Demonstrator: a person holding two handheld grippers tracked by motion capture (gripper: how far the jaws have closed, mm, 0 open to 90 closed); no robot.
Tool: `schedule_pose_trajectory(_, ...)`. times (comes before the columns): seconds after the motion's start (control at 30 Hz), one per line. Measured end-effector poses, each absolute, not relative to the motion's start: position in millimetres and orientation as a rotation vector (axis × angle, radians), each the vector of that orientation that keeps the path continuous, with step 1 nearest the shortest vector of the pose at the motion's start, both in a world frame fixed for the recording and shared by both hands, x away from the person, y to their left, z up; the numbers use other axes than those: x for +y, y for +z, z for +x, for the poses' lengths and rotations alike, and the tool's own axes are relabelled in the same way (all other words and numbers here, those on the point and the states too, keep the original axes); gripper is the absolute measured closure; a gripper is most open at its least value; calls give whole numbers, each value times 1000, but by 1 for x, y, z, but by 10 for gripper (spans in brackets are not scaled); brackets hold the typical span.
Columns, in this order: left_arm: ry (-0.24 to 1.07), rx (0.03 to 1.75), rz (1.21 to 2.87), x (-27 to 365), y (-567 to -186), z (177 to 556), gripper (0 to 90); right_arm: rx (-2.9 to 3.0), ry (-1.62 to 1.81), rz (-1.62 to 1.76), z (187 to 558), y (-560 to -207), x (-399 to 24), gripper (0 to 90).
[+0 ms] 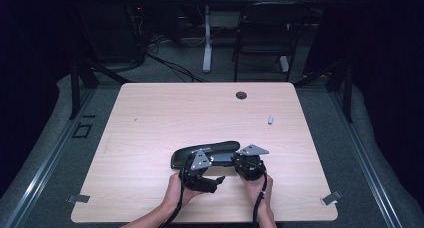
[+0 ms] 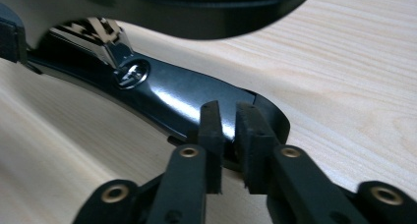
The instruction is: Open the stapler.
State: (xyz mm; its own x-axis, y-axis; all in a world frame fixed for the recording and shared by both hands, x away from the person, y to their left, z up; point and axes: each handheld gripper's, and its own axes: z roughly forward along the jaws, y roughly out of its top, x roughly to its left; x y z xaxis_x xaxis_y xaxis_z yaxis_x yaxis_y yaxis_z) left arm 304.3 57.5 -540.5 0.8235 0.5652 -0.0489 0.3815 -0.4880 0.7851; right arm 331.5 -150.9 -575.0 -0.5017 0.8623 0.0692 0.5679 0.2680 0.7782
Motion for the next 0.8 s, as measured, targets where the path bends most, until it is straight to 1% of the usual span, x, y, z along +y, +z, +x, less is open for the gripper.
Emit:
schedule_pose_trajectory(0.03,275,702,2128,56,-542,305,309,2176,1098,1300,332,-575,-151,856)
schedule_pose_trajectory(0.1,287,721,2113,55,-545,305,355,2168,1100,1297,332,-576,-152,874)
schedule_pose_trajectory(0.17,298,755,2093,52,-549,306,449,2161,1107,1297,331,-577,-152,887)
schedule_pose_trajectory(0.2,304,764,2091,51,-550,307,467,2152,1113,1298,331,-577,-152,894)
schedule_pose_trajectory(0.27,343,807,2060,47,-554,308,554,2144,1131,1304,331,-578,-153,900)
schedule_pose_trajectory(0.33,371,833,2049,44,-556,310,620,2142,1139,1303,331,-579,-153,900)
schedule_pose_trajectory(0.37,386,841,2041,42,-557,311,692,2146,1121,1295,331,-578,-152,900)
schedule_pose_trajectory(0.4,403,854,2031,39,-559,311,692,2146,1121,1295,331,-578,-152,900)
schedule_pose_trajectory(0.43,416,864,2027,37,-561,312,722,2145,1120,1293,331,-578,-152,900)
schedule_pose_trajectory(0.47,433,873,2026,35,-562,313,782,2151,1110,1287,330,-578,-153,900)
schedule_pose_trajectory(0.5,453,881,2016,34,-564,313,782,2151,1110,1287,330,-578,-153,900)
schedule_pose_trajectory(0.63,520,901,1977,29,-567,314,882,2130,1115,1278,329,-579,-150,900)
schedule_pose_trajectory(0.7,554,911,1964,27,-568,315,900,2125,1120,1278,329,-580,-150,900)
schedule_pose_trajectory(0.8,583,917,1947,26,-566,316,900,2126,1121,1278,329,-580,-150,900)
